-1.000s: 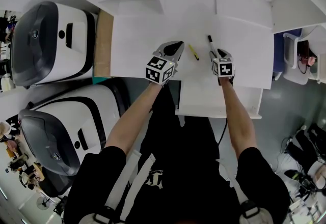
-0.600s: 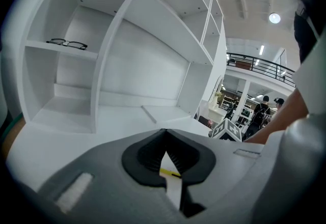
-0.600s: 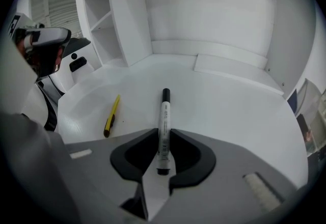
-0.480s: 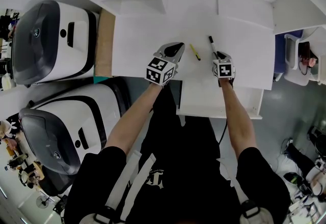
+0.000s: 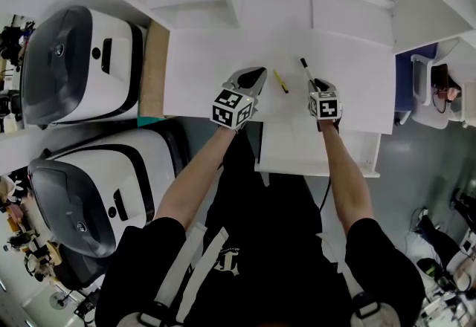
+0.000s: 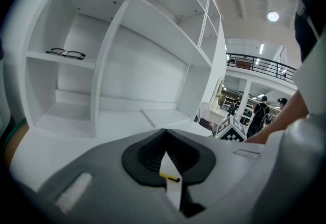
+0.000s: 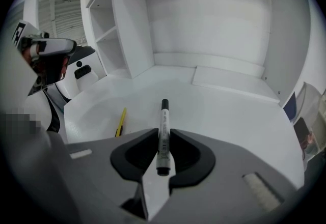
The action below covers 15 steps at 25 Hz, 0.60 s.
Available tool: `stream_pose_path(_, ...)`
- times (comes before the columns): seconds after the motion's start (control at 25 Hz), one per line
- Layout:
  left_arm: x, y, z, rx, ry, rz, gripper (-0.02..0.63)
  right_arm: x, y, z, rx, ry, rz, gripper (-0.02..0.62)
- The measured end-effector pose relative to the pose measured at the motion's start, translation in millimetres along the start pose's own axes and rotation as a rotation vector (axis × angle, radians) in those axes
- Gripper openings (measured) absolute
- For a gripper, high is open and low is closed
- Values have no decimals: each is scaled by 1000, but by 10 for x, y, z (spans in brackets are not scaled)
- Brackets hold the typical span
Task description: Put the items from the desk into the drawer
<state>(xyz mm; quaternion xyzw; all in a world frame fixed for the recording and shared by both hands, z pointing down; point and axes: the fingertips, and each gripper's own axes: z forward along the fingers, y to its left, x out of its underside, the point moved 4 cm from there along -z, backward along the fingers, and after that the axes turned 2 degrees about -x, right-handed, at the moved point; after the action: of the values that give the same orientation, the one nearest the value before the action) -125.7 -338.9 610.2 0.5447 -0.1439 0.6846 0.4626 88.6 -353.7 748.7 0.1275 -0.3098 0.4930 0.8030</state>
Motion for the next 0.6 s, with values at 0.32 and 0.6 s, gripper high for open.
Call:
stream_pose_path(0.32,-168,-214,-48,-9,-35,29,5,-302,-20,-425,2,-127,-13,71)
stream_pose_path(0.6,-375,-437,-146,-23,-83,51,5,-675,-69,-906,6,-256,-51,71)
